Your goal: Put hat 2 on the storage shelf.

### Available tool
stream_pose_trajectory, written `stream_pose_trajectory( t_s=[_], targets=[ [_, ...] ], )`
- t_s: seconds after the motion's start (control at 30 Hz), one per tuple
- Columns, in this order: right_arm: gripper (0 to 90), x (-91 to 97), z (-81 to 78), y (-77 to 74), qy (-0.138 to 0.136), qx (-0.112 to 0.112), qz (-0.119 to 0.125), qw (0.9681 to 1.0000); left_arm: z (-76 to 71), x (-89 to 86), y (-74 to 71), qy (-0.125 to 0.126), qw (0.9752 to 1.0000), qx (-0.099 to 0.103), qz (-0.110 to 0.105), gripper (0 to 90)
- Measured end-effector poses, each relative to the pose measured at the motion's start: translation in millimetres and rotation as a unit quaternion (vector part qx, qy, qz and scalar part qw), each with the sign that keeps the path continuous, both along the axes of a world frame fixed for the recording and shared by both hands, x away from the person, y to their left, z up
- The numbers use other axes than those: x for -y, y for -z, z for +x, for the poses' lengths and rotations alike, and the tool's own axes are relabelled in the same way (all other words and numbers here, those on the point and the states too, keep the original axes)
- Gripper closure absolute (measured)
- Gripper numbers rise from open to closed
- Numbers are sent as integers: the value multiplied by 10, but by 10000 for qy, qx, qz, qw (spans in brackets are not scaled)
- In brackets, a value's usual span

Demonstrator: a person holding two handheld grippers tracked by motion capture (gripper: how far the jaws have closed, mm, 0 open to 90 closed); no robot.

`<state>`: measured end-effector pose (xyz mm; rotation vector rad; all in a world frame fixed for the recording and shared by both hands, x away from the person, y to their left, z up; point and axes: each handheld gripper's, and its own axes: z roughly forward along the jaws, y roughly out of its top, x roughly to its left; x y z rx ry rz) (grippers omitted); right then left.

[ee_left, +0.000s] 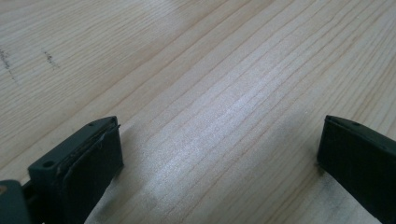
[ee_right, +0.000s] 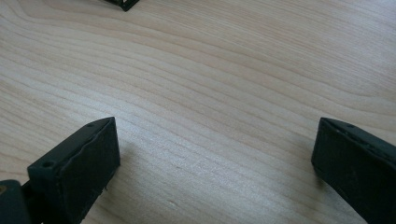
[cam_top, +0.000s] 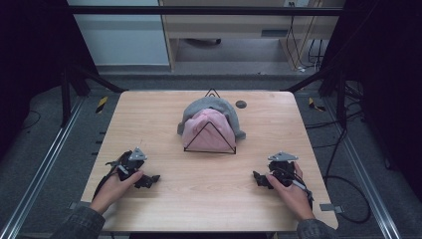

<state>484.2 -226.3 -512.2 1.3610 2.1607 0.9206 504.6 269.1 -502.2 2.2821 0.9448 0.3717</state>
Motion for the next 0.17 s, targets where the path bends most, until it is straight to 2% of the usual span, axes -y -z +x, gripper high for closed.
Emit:
stream_pose_trajectory(
  t_s=[0.17],
  targets=[
    [14,-6,-3,0,4,1,6,10000,-10,-12,3,1,10000,12,-15,0]
  ],
)
